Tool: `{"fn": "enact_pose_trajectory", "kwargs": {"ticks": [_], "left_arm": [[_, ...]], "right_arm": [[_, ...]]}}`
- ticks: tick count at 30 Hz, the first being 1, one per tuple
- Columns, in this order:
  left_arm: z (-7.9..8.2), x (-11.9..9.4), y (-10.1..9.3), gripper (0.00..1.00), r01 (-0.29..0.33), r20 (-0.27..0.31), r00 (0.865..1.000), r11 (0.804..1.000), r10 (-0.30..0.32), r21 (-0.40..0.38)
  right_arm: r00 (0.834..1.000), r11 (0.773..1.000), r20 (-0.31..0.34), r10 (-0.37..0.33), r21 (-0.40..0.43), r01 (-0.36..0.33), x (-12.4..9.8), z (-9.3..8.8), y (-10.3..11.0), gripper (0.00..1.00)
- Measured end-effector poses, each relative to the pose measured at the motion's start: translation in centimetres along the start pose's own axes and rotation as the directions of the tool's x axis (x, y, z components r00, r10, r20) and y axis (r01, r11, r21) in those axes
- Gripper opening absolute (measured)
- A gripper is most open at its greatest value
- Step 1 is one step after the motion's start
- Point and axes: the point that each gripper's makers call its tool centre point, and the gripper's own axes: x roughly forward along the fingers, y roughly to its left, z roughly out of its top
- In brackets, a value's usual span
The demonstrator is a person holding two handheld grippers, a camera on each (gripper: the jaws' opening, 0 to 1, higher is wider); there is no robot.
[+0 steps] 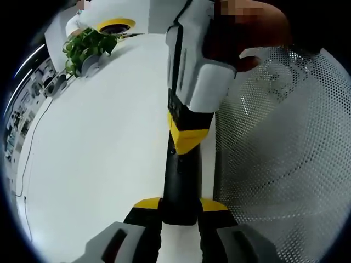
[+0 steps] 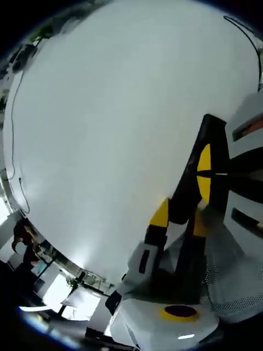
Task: Press the specified remote control buttons in sequence, fully releasing each button before pressing the next.
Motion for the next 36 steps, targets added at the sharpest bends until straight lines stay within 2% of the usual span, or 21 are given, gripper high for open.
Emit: {"fn": "enact_pose_trajectory", "kwargs": {"ticks": [5, 15, 25, 28, 36], "left_arm": [[0.0, 0.0, 0.0, 0.25, 0.002, -0.001, 1.0, 1.0, -0.002, 0.001], [0.0, 0.0, 0.0, 0.25, 0.0, 0.003, 1.0, 1.0, 0.0, -0.003], [0.0, 0.0, 0.0, 0.25, 0.0, 0.005, 1.0, 1.0, 0.0, -0.003], [0.0, 0.0, 0.0, 0.25, 0.0, 0.003, 1.0, 1.0, 0.0, -0.001], [0.0, 0.0, 0.0, 0.25, -0.001, 0.0, 1.0, 1.0, 0.001, 0.003]], "right_arm": [[0.999, 0.996, 0.005, -0.054, -0.077, 0.054, 0.1, 0.0, 0.2, 0.0], [0.999, 1.0, 0.034, -0.005, -0.03, 0.006, 0.1, 0.2, -0.2, 0.0], [0.999, 1.0, -0.03, 0.015, -0.004, -0.015, -0.1, -0.5, 0.2, 0.0], [0.997, 0.998, -0.065, 0.043, 0.039, -0.04, 0.0, -1.0, 0.5, 0.0], [0.997, 0.996, -0.06, 0.055, 0.076, -0.05, 0.0, -1.2, 0.5, 0.0]]}}
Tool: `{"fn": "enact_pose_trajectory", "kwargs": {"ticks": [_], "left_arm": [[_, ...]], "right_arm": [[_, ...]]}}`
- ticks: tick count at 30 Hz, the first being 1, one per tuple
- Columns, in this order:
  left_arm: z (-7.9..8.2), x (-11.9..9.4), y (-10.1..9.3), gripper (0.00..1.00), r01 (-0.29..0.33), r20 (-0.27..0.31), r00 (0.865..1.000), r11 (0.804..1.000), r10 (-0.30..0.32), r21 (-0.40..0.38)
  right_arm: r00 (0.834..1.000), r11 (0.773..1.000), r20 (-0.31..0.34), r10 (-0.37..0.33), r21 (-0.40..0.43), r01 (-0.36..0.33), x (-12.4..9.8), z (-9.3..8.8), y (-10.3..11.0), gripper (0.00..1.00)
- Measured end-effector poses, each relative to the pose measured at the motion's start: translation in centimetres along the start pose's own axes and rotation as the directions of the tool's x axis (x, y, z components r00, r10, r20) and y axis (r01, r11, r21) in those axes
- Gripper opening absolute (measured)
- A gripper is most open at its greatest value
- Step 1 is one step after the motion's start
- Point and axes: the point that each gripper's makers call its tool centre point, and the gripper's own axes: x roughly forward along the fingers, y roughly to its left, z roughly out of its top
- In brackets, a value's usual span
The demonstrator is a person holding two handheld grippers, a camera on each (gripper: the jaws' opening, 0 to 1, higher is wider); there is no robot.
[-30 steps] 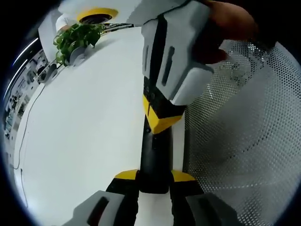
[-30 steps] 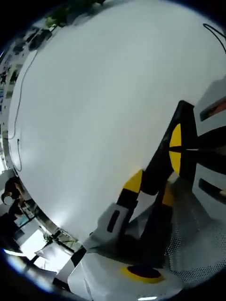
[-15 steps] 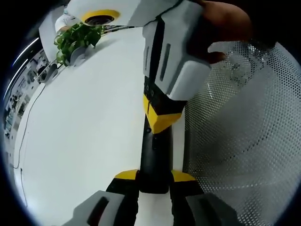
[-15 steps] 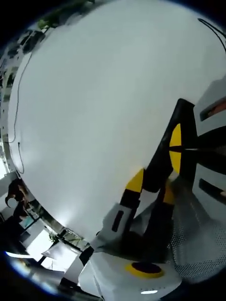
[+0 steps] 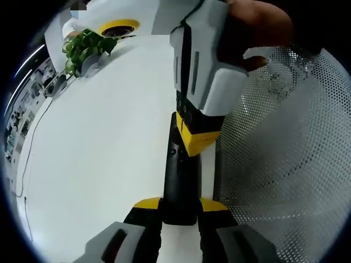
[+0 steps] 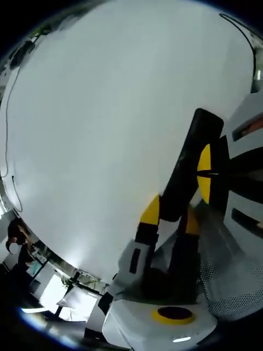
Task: Press the specified remote control buttons in sequence, fully releasing each button before pressing the next.
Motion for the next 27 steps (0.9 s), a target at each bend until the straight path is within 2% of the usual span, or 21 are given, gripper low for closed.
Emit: {"fn": "enact_pose_trajectory", "kwargs": {"ticks": [9, 12, 27], "left_arm": [[0.0, 0.0, -0.03, 0.25, 0.0, 0.0, 1.0, 1.0, 0.0, 0.003], [-0.01, 0.0, -0.03, 0.25, 0.0, 0.0, 1.0, 1.0, 0.0, 0.003], [0.06, -0.04, -0.1, 0.25, -0.003, 0.008, 1.0, 1.0, 0.003, -0.005]], "right_arm": [[1.0, 1.0, -0.009, -0.011, -0.024, 0.011, 0.26, -0.32, 0.1, 0.0], [0.999, 0.997, -0.008, -0.031, -0.073, 0.03, 0.29, -0.4, 0.24, 0.0], [1.0, 0.999, -0.011, -0.01, -0.049, 0.01, 0.22, -0.49, 0.11, 0.0]]}}
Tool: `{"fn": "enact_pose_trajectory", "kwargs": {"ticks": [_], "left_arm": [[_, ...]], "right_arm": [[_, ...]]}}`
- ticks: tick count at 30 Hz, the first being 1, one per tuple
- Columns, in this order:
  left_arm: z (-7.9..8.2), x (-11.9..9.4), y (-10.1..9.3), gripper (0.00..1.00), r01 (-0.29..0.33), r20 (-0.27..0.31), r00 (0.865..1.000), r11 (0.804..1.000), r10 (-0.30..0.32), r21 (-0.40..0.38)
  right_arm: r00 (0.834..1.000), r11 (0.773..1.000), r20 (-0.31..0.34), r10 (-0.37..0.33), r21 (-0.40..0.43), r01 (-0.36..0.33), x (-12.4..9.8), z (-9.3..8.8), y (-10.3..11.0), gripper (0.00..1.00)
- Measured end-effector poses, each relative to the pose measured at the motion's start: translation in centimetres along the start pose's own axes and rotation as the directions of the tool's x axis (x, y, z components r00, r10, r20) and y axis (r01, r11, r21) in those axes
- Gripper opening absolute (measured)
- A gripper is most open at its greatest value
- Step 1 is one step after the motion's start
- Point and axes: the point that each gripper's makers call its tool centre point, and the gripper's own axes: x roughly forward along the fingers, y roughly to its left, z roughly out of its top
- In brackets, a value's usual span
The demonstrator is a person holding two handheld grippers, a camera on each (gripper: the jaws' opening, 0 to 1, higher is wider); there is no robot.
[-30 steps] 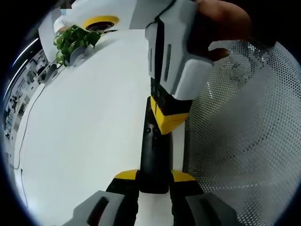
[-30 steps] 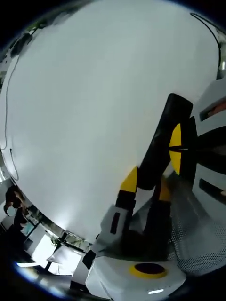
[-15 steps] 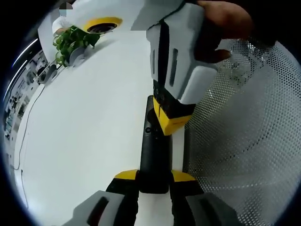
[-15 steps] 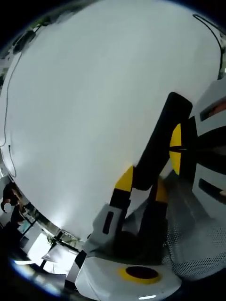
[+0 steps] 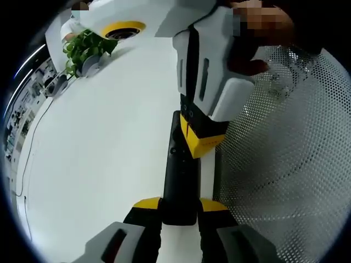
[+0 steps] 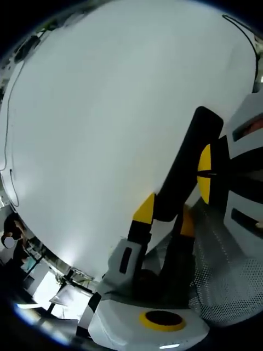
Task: Press the specified remote control buttons in sequence, fully releasing each button before pressing the next.
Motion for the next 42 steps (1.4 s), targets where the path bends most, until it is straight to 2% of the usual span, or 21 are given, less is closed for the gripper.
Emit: {"fn": "enact_pose_trajectory", "kwargs": {"ticks": [8, 11, 15, 20, 23, 25, 29, 39, 42], "left_arm": [[0.0, 0.0, 0.0, 0.25, -0.005, 0.014, 1.0, 1.0, 0.005, -0.007], [0.0, -0.1, 0.0, 0.25, -0.006, 0.025, 1.0, 1.0, 0.007, -0.009], [0.0, 0.0, 0.0, 0.25, -0.006, 0.04, 0.999, 1.0, 0.006, -0.009], [0.0, 0.0, 0.0, 0.25, -0.006, 0.043, 0.999, 1.0, 0.007, -0.016], [0.1, 0.0, 0.0, 0.25, -0.007, 0.045, 0.999, 1.0, 0.008, -0.02], [0.1, 0.0, 0.1, 0.25, -0.006, 0.045, 0.999, 1.0, 0.007, -0.02], [0.1, 0.0, 0.1, 0.25, -0.006, 0.045, 0.999, 1.0, 0.007, -0.02], [0.2, 0.0, 0.1, 0.25, 0.0, 0.042, 0.999, 1.0, 0.001, -0.02], [0.1, 0.0, 0.1, 0.25, 0.001, 0.036, 0.999, 1.0, 0.0, -0.008]], "right_arm": [[0.999, 0.999, -0.023, -0.025, -0.025, 0.024, -0.1, 0.0, 0.1, 0.0], [0.999, 0.999, -0.011, -0.035, -0.026, 0.035, -0.2, 0.2, -0.1, 0.0], [0.997, 0.998, 0.067, -0.043, -0.033, 0.045, -0.7, 1.6, -0.3, 0.0], [0.993, 1.0, 0.119, 0.01, -0.009, -0.009, -0.7, 2.6, 0.4, 0.0], [0.995, 0.999, 0.098, 0.034, -0.003, -0.034, -0.2, 2.3, 0.8, 0.0], [0.996, 1.0, 0.085, 0.022, -0.015, -0.021, 0.0, 2.1, 0.8, 0.0], [0.996, 1.0, 0.084, 0.008, -0.025, -0.006, 0.0, 2.1, 0.6, 0.0], [0.997, 0.999, 0.08, 0.013, 0.031, -0.016, -0.1, 1.9, 0.2, 0.0], [0.997, 1.0, 0.082, 0.008, 0.008, -0.008, 0.0, 2.0, 0.2, 0.0]]}}
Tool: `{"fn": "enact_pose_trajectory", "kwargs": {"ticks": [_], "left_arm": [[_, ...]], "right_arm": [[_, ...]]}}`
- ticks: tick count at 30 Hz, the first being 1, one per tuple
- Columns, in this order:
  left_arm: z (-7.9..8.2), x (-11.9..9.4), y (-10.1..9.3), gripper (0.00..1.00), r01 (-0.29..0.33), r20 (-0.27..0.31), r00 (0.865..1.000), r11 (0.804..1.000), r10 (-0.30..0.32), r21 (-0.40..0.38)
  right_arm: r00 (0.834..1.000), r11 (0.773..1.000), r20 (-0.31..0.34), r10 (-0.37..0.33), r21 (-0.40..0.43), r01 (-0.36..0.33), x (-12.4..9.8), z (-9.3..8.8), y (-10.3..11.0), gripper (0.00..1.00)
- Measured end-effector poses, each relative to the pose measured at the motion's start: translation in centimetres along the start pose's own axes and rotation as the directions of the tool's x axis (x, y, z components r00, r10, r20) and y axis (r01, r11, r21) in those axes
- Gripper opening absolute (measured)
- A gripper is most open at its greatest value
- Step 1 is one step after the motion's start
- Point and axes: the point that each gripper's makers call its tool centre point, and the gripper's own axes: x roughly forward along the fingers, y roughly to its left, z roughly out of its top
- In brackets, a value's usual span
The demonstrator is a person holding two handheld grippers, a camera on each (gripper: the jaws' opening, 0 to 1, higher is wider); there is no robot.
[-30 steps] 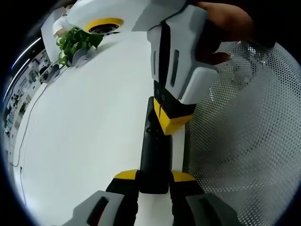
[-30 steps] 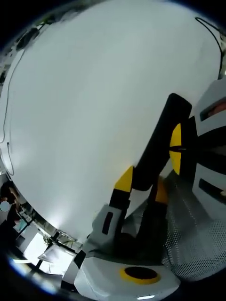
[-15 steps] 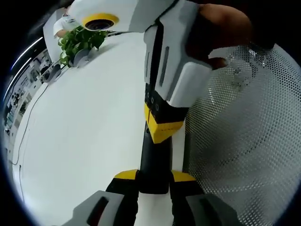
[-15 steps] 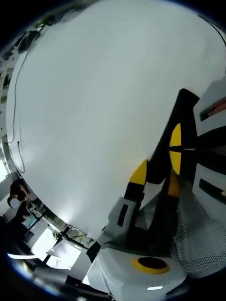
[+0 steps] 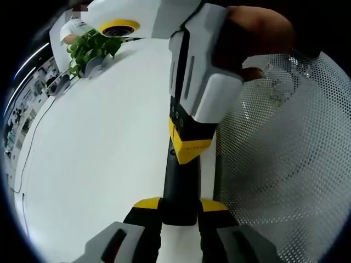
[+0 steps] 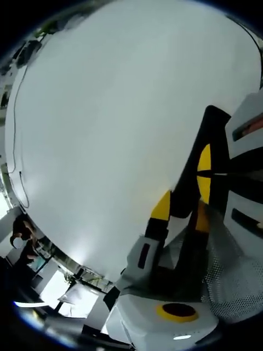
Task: Press the specified remote control buttons in sequence, fully releasing each button before pressing the next.
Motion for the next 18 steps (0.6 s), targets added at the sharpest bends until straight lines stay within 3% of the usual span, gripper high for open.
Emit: {"fn": "enact_pose_trajectory", "kwargs": {"ticks": [3, 9, 14, 18], "left_arm": [[0.0, 0.03, 0.02, 0.25, 0.0, -0.002, 1.0, 1.0, 0.0, 0.002], [0.05, 0.09, 0.07, 0.25, 0.003, -0.006, 1.0, 1.0, -0.003, 0.004], [0.03, 0.1, 0.07, 0.25, 0.002, -0.004, 1.0, 1.0, -0.002, 0.001], [0.04, 0.11, 0.08, 0.25, 0.004, -0.006, 1.0, 1.0, -0.004, 0.01]], "right_arm": [[1.0, 1.0, 0.002, -0.005, -0.009, 0.005, 0.06, 0.06, -0.09, 0.0], [1.0, 0.996, -0.014, -0.019, 0.088, 0.02, 0.28, 0.43, -0.18, 0.0], [0.995, 0.996, -0.02, -0.094, -0.013, 0.094, 0.26, 0.25, 0.06, 0.0], [0.997, 0.996, 0.007, -0.082, -0.017, 0.082, 0.15, 0.19, -0.1, 0.0]]}}
